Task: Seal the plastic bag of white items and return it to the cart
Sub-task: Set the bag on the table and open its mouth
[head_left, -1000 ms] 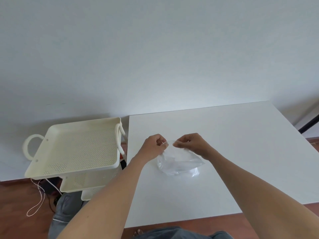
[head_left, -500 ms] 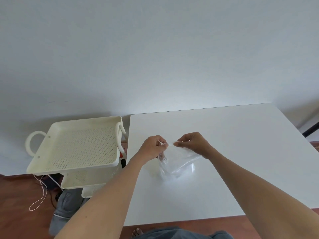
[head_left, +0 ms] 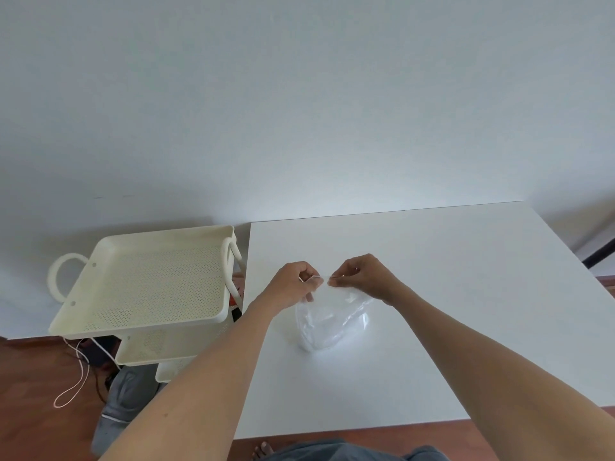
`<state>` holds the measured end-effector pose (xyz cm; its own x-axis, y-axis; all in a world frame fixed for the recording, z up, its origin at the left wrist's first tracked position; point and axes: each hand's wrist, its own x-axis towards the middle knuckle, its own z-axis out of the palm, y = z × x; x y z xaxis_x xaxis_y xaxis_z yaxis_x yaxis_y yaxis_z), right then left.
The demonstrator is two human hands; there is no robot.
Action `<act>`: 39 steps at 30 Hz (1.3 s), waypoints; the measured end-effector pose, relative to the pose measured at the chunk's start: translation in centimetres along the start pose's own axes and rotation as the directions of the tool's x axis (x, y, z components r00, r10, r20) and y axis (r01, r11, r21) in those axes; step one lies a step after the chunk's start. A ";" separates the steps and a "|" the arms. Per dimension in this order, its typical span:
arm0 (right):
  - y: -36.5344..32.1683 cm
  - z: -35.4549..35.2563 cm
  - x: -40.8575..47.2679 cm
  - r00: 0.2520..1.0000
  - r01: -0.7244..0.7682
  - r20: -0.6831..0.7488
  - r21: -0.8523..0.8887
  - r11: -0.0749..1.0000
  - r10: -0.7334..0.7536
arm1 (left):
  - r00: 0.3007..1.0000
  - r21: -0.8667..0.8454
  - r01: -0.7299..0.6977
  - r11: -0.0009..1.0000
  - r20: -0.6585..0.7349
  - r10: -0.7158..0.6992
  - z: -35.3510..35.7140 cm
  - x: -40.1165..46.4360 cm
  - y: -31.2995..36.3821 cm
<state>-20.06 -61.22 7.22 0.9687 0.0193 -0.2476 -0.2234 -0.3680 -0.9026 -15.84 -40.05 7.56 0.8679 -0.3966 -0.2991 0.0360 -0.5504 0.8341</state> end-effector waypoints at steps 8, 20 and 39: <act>0.9 -1.4 -0.3 0.963 -0.191 0.203 0.060 0.980 0.175 | 0.999 -0.050 0.000 0.999 -0.050 -0.003 0.3 0.0 -0.5; 1.1 -0.9 -0.4 0.977 -0.178 0.159 0.230 0.957 0.143 | 0.997 -0.006 -0.044 0.999 -0.060 0.044 0.6 0.8 0.6; 0.1 -1.2 -0.5 0.965 -0.237 0.176 0.277 0.931 0.193 | 0.996 -0.055 -0.065 0.996 -0.070 0.061 0.0 0.4 0.6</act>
<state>-20.42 -62.38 7.65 0.8728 0.1107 -0.4753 -0.4676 -0.0893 -0.8794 -15.46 -40.59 7.96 0.9008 -0.3774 -0.2148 0.0067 -0.4824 0.8759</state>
